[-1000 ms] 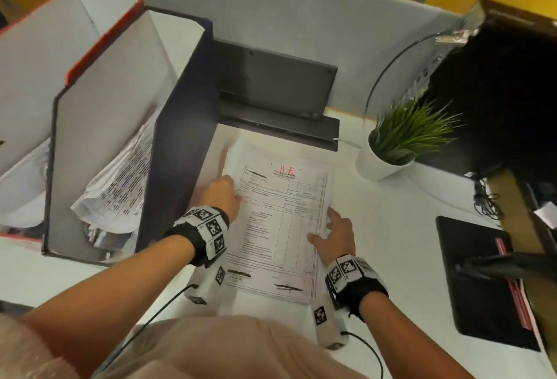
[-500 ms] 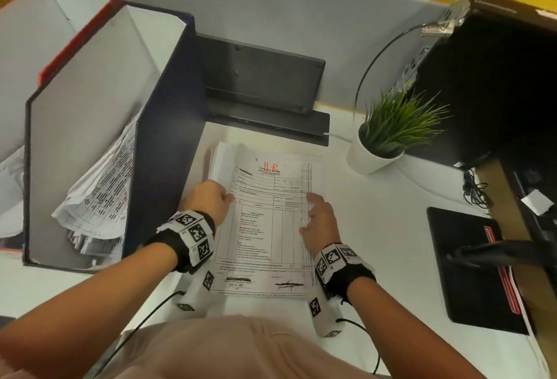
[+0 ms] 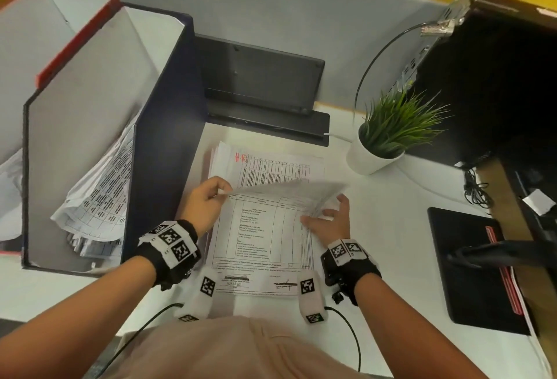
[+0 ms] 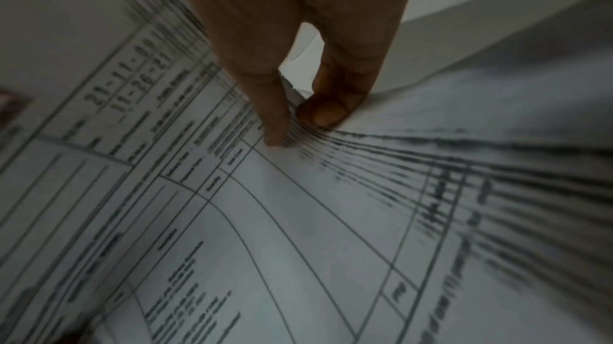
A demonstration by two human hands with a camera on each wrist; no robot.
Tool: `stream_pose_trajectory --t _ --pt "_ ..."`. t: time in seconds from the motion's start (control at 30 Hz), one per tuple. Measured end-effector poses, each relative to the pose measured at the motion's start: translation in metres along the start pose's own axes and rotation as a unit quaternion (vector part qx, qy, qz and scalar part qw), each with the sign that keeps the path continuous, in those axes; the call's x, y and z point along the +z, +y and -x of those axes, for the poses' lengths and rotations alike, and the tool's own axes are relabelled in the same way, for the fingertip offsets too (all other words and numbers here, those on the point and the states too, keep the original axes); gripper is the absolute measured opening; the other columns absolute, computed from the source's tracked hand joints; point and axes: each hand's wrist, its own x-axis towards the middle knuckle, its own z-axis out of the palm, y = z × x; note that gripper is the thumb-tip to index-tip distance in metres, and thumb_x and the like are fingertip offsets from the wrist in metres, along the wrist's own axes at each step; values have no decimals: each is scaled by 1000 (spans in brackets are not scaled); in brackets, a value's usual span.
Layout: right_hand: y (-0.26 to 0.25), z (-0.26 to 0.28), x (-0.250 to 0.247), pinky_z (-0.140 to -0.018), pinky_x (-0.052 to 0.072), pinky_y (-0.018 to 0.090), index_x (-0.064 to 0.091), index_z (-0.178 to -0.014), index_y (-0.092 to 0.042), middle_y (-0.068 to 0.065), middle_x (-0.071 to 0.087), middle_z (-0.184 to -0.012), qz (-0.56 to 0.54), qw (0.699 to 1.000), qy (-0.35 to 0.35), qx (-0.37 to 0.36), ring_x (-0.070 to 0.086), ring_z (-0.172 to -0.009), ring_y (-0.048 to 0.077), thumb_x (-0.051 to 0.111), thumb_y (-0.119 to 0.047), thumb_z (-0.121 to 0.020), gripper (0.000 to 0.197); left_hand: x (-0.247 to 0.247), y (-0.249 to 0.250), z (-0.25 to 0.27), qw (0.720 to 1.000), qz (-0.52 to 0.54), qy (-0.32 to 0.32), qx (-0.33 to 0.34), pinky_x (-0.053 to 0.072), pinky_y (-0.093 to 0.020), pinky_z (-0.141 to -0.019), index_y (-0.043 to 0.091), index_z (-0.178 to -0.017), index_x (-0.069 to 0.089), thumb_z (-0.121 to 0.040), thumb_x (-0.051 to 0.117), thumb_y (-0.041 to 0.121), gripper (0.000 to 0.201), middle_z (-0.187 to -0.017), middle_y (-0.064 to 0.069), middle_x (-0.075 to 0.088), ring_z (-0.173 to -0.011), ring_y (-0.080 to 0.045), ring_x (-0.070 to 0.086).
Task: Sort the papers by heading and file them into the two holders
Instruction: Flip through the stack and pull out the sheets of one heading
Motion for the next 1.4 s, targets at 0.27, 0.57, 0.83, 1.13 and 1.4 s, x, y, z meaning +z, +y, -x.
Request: stream_pose_trajectory --t 0.27,0.57,0.83,1.13,1.4 --pt "13 -3 -7 -56 46 12 62 -65 -11 5 60 -76 36 995 -17 -94 55 -69 20 60 14 -78 29 -4 2 -23 990 30 56 -127 46 -33 -78 8 -74 68 -84 50 6 21 -87 -9 66 -87 -25 58" --pt "9 2 -9 -43 39 3 62 -72 -3 2 60 -61 21 998 -45 -36 57 -47 -2 55 14 -81 21 2 16 -38 941 -266 53 -204 54 -29 -67 -2 -105 64 -69 81 34 54 -104 -13 68 -91 -26 66" --pt "7 8 -3 -45 36 0 56 -56 -18 -3 58 -59 24 998 -1 -59 53 -57 6 79 -8 -70 28 8 20 -35 938 -267 68 -212 58 -35 -70 0 -97 66 -62 85 35 53 -97 -14 69 -86 -27 67" --pt "9 9 1 -48 37 4 51 -56 -13 3 54 -63 7 999 27 -41 48 -60 15 78 -9 -71 31 15 13 -33 955 -243 86 -150 38 -20 -45 13 -48 53 -78 74 21 37 -48 1 49 -46 -12 45" --pt "8 1 4 -72 53 39 67 -100 5 14 64 -81 -16 1000 17 1 57 -69 23 79 -10 -71 35 11 6 -30 979 -188 44 -64 47 -22 -62 13 -96 61 -77 74 16 23 -84 -2 64 -76 -15 59"
